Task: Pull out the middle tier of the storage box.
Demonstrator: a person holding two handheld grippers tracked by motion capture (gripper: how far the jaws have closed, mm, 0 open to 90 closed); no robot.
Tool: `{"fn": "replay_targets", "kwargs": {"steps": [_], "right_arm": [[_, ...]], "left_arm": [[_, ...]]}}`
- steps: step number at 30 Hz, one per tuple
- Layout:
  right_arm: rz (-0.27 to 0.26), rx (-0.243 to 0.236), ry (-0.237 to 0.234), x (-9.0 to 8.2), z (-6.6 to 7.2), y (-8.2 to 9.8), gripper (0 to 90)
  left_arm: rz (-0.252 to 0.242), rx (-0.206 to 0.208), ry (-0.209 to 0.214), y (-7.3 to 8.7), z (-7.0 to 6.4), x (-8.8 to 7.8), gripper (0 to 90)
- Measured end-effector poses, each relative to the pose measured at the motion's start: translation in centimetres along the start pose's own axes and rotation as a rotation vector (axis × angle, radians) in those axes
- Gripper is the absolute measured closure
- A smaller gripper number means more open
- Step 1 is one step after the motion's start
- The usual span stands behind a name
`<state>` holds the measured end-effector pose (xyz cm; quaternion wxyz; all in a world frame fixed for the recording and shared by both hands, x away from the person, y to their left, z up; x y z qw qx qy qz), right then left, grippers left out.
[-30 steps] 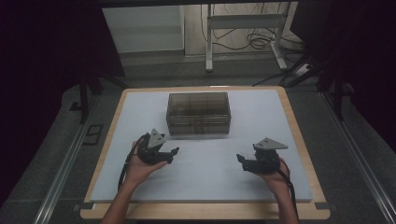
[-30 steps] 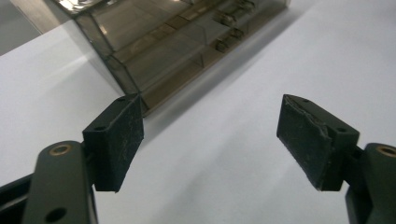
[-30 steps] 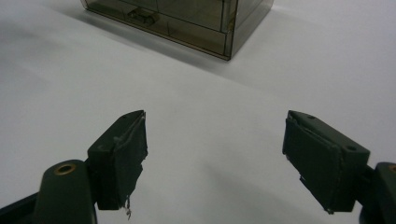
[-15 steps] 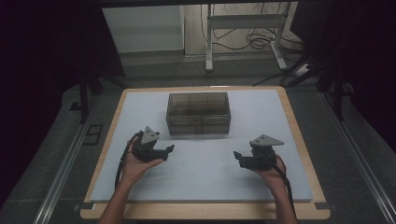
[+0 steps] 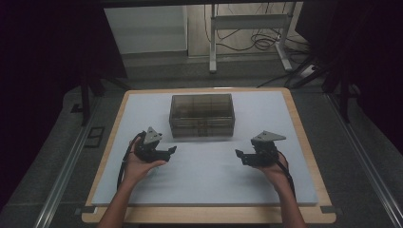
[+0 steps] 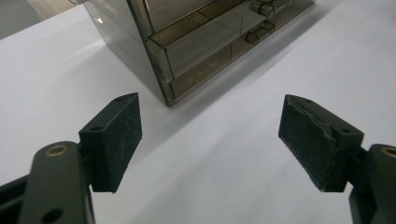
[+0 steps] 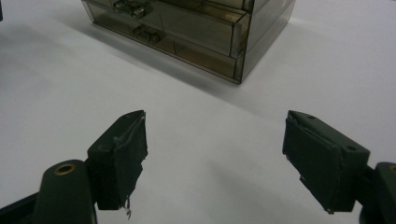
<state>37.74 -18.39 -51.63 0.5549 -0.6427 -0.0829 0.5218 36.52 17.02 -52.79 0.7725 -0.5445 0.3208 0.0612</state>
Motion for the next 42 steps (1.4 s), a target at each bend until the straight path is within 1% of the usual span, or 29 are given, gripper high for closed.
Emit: {"fn": "replay_targets", "kwargs": {"steps": [5, 13, 15, 17, 21, 24, 26, 28, 31, 34, 35, 38, 42], "right_arm": [[-0.004, -0.006, -0.003, 0.0, -0.1, -0.6, 21.2], [0.005, -0.025, -0.01, 0.7, -0.3, -1.4, 24.0], [0.002, -0.026, -0.012, 0.9, -0.3, -1.7, 25.6], [-0.004, -0.027, -0.01, 1.0, -0.5, -1.9, 26.9], [-0.017, -0.035, -0.005, 1.1, -0.7, -2.4, 30.9], [-0.016, -0.041, -0.005, 1.2, -0.8, -2.8, 33.1], [-0.014, -0.046, -0.005, 1.3, -0.9, -3.0, 35.2], [-0.015, -0.05, -0.009, 1.5, -1.0, -3.2, 37.1], [-0.009, -0.057, -0.009, 1.8, -1.2, -3.3, 39.2], [-0.008, -0.057, -0.013, 2.2, -1.3, -3.3, 41.7], [-0.006, -0.059, -0.015, 2.3, -1.3, -3.3, 42.6], [-0.002, -0.068, -0.019, 2.5, -1.5, -3.3, 44.5], [-0.001, -0.065, -0.027, 2.7, -1.8, -3.3, 47.1]], "left_arm": [[0.0, 0.008, -0.001, 0.0, 0.1, 0.1, 22.2], [0.0, 0.009, -0.014, -0.3, 0.4, 0.4, 27.5], [-0.008, 0.005, -0.015, -0.5, 0.5, 0.5, 28.9], [-0.025, -0.016, -0.009, -0.7, 0.6, 0.5, 30.8], [-0.016, -0.027, -0.012, -0.6, 0.8, 0.8, 33.8], [-0.018, -0.03, -0.018, -0.6, 0.9, 1.0, 36.1], [-0.013, -0.029, -0.024, -0.6, 0.8, 1.1, 38.4], [-0.002, -0.007, -0.031, -0.8, 0.7, 1.2, 38.9], [-0.004, 0.004, -0.035, -1.3, 0.7, 1.3, 39.2], [0.01, 0.004, -0.039, -1.5, 0.8, 1.9, 40.0], [0.01, -0.007, -0.041, -1.5, 0.8, 2.0, 41.1], [0.018, -0.008, -0.05, -1.4, 0.8, 2.4, 43.7], [0.004, -0.006, -0.051, -1.5, 0.6, 2.7, 48.4]]}}
Point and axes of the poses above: each handheld gripper's, and its own axes: x roughly forward along the jaws, y roughly out of its underside, z roughly to its left, the point moved 4 cm from there along x, roughly forward along the jaws, and after that the axes turned 14 degrees about -y, right-handed, at the moved point
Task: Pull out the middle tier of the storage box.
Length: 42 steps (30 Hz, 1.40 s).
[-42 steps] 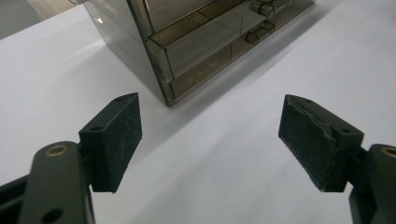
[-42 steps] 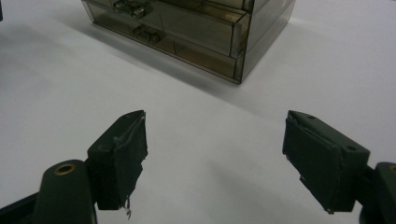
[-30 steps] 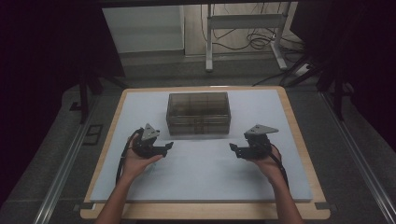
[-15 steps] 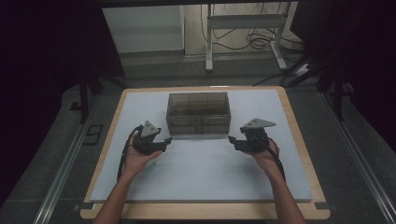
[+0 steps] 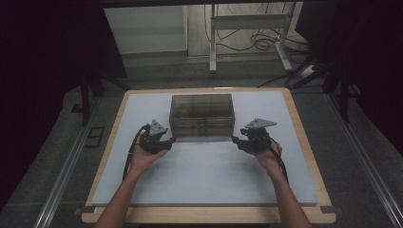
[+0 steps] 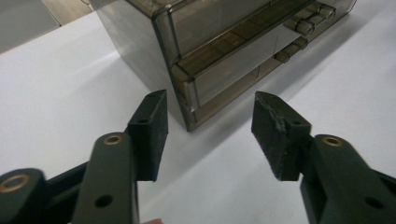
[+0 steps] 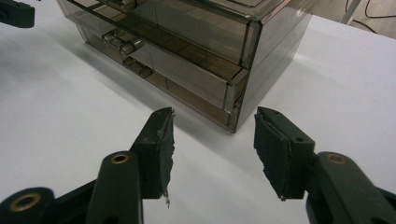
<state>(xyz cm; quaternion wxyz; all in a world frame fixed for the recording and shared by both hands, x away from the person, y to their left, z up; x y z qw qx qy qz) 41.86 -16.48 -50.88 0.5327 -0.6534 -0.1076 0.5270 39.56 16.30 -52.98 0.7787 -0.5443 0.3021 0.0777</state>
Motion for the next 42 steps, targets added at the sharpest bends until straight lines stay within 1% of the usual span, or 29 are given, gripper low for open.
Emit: {"fn": "replay_targets", "kwargs": {"steps": [3, 9, 16, 22, 30, 37, 39, 42], "right_arm": [[-0.008, 0.005, -0.006, 0.0, -0.2, 0.0, 48.7], [-0.008, 0.001, -0.013, 0.1, -0.4, 0.0, 50.0], [-0.001, 0.002, -0.017, 0.3, -0.7, 0.2, 50.7], [0.0, -0.006, -0.025, 0.6, -0.7, 0.2, 51.6], [-0.004, -0.004, -0.043, 1.2, -0.8, 0.2, 53.7], [0.002, -0.014, -0.052, 2.1, -0.8, -0.2, 55.5], [0.007, -0.016, -0.047, 2.3, -0.9, -0.2, 55.9], [0.005, -0.014, -0.051, 2.5, -1.0, -0.2, 56.4]], "left_arm": [[0.004, 0.0, 0.004, 0.1, -0.1, 0.3, 51.0], [-0.003, -0.004, 0.003, 0.1, -0.1, 0.7, 53.7], [-0.009, -0.002, 0.004, 0.1, -0.3, 1.0, 55.3], [-0.013, -0.003, 0.006, 0.1, -0.3, 1.1, 57.3], [-0.017, -0.009, 0.007, 0.1, -0.3, 1.1, 58.9], [-0.018, -0.003, 0.006, 0.1, -0.2, 1.1, 59.5], [-0.019, -0.003, 0.007, 0.1, -0.2, 1.1, 59.5], [-0.02, 0.0, 0.006, 0.1, -0.2, 1.1, 59.5]]}}
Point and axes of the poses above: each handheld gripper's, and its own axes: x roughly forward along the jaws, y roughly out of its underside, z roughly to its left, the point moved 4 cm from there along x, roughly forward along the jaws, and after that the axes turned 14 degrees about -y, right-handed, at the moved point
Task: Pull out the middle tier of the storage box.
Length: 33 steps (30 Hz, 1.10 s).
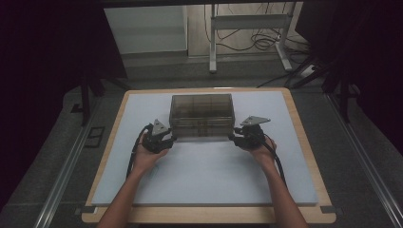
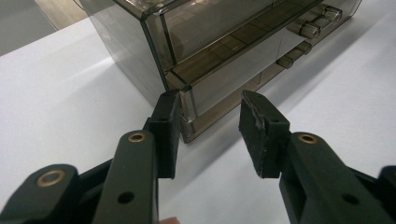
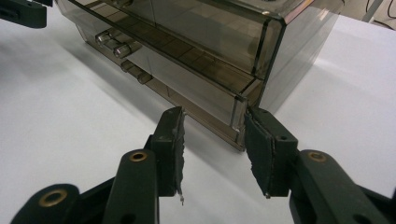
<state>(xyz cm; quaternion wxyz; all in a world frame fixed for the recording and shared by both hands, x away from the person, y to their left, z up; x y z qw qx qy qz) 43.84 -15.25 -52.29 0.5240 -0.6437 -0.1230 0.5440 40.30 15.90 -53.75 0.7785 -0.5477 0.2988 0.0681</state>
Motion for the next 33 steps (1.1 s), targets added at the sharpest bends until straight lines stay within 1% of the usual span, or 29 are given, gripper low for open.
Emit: {"fn": "replay_targets", "kwargs": {"steps": [5, 10, 19, 23, 26, 33], "right_arm": [[0.002, 0.002, 0.002, 0.27, -0.14, 0.11, 58.2], [-0.003, -0.007, 0.011, 0.31, -0.28, 0.09, 60.7], [-0.016, -0.018, 0.01, 0.42, -0.44, 0.03, 62.8], [-0.017, -0.028, 0.012, 0.44, -0.47, 0.04, 64.2], [-0.018, -0.028, 0.016, 0.43, -0.5, 0.07, 65.9], [-0.019, -0.027, 0.023, 0.32, -0.5, 0.14, 70.1]], "left_arm": [[-0.004, 0.003, 0.0, 0.02, -0.01, 0.01, 60.2], [-0.009, 0.012, 0.003, 0.06, -0.07, 0.0, 60.1], [-0.013, 0.014, -0.005, 0.08, -0.03, 0.06, 62.1], [-0.015, 0.004, 0.007, 0.13, 0.08, 0.12, 63.1], [-0.013, 0.008, 0.01, 0.18, 0.07, 0.14, 62.9], [-0.014, 0.014, -0.001, 0.21, 0.08, 0.09, 66.9]]}}
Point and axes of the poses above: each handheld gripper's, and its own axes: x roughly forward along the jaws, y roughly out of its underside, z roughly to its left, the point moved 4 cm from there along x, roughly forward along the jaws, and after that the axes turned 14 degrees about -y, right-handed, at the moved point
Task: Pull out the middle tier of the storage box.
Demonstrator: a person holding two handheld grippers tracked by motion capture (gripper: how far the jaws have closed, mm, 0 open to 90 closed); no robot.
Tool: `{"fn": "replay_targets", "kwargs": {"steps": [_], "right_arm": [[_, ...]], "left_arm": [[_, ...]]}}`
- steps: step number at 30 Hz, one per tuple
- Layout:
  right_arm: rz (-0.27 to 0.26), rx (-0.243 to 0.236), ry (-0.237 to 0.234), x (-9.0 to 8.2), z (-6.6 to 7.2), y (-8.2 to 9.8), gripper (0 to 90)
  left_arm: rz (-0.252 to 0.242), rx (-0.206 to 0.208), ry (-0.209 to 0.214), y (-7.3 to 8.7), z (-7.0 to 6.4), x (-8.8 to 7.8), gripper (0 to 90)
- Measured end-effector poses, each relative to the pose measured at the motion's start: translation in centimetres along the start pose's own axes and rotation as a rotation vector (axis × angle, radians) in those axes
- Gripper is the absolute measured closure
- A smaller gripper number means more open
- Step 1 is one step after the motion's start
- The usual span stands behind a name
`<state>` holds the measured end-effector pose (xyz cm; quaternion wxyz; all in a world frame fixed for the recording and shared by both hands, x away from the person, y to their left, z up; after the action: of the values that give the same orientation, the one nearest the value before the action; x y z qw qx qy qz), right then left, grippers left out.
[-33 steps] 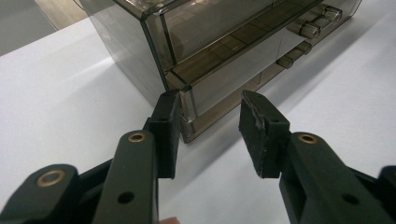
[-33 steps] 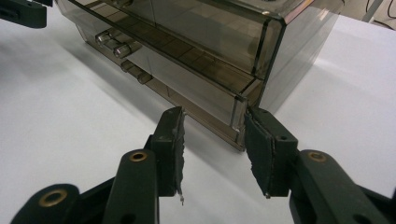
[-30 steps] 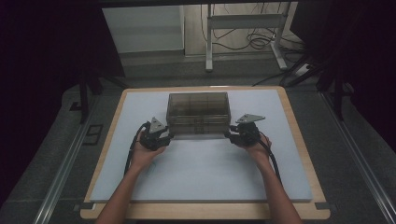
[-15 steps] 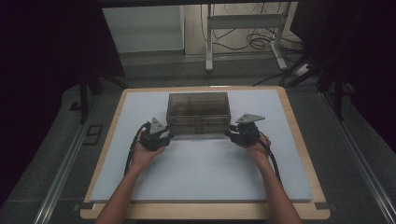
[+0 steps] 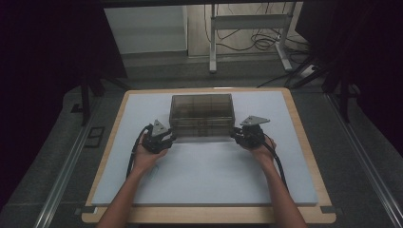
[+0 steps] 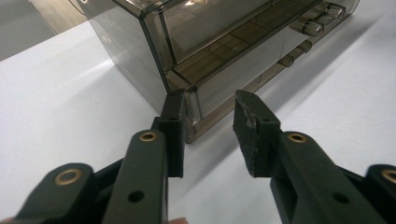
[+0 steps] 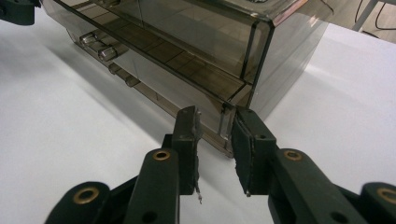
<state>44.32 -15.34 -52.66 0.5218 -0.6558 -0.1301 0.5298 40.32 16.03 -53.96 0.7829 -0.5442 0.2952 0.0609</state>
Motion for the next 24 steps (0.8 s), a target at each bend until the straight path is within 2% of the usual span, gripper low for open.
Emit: {"fn": "replay_targets", "kwargs": {"steps": [8, 21, 24], "right_arm": [[0.002, -0.008, 0.005, -0.14, -0.01, 0.1, 74.8], [-0.004, -0.013, 0.009, -0.11, -0.02, 0.13, 75.7], [-0.004, -0.014, 0.011, -0.12, 0.03, 0.13, 75.7]], "left_arm": [[0.0, 0.01, -0.023, 0.04, -0.04, 0.01, 71.5], [0.003, 0.008, -0.045, 0.11, -0.04, 0.12, 77.5], [0.009, 0.027, -0.061, 0.1, -0.11, 0.02, 78.0]]}}
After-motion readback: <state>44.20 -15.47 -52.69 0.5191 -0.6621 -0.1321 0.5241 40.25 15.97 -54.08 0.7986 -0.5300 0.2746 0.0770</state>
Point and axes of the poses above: each handheld gripper's, and its own axes: x roughly forward along the jaws, y roughly out of its underside, z roughly to its left, the point moved 4 cm from there along x, roughly forward along the jaws, and after that the axes turned 14 degrees about -y, right-handed, at the moved point
